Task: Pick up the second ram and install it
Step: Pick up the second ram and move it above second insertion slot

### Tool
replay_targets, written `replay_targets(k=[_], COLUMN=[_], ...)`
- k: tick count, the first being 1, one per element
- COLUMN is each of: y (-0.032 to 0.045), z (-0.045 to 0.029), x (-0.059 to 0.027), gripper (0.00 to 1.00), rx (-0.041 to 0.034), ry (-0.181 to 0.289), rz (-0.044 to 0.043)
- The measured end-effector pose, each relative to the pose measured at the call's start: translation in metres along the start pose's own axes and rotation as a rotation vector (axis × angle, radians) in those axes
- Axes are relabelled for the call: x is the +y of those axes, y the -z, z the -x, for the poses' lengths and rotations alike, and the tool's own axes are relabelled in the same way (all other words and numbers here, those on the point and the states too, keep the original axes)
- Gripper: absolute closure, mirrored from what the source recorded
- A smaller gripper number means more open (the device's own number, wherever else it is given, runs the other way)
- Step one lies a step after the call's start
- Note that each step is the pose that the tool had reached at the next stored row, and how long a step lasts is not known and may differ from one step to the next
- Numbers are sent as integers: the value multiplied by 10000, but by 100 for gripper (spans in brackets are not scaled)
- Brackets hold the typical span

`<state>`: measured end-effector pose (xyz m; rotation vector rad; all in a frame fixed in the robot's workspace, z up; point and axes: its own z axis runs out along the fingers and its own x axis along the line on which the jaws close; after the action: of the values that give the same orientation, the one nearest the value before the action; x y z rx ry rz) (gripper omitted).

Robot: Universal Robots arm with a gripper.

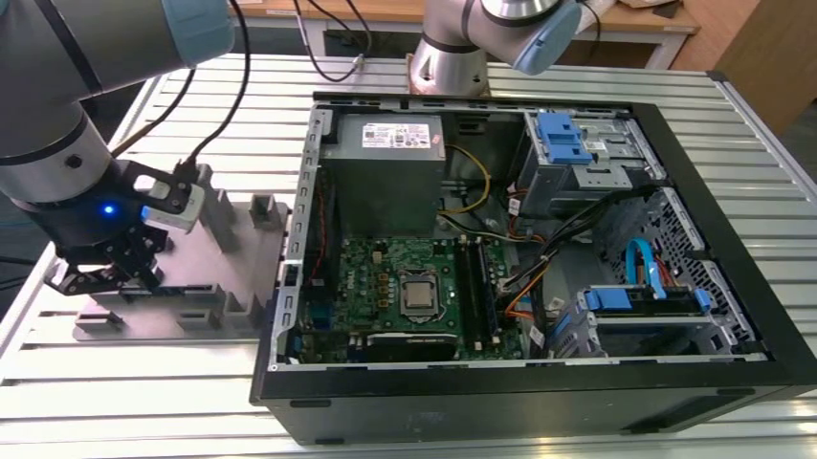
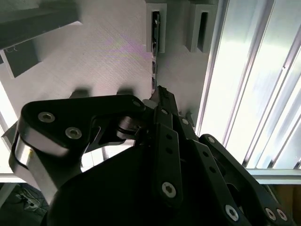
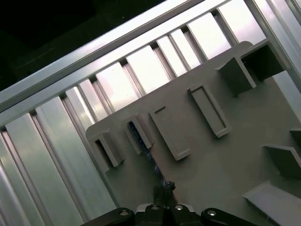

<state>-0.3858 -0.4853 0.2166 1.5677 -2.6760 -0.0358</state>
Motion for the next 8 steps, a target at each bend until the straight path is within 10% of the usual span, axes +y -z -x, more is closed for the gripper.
replay_targets(k=[8], y=[0], z=[0], x=[0], gripper=[93], rx=[29], ry=[701], rz=[-15])
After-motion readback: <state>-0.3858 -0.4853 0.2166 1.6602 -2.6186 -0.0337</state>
